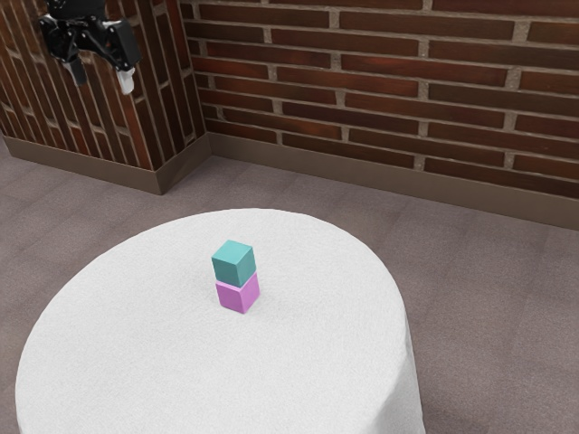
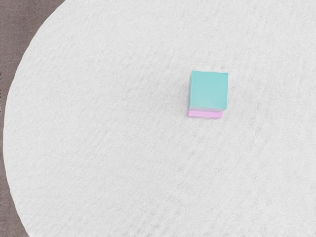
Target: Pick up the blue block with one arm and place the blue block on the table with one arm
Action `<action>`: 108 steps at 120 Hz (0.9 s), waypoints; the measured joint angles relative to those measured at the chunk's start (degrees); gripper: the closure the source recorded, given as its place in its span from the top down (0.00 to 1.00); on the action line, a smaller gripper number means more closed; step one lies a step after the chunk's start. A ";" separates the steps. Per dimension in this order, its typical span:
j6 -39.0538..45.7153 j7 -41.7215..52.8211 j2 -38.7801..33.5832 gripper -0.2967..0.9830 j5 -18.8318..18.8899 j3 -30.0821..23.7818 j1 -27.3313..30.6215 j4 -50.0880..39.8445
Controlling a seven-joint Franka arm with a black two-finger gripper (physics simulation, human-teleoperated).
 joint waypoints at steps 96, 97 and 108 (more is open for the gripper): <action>40.43 -4.28 13.51 0.77 -6.64 -1.39 0.59 -29.70; 40.76 -4.27 13.68 0.77 -6.84 -1.39 0.60 -29.80; 44.38 -3.63 17.12 0.77 -9.25 -1.44 1.43 -30.14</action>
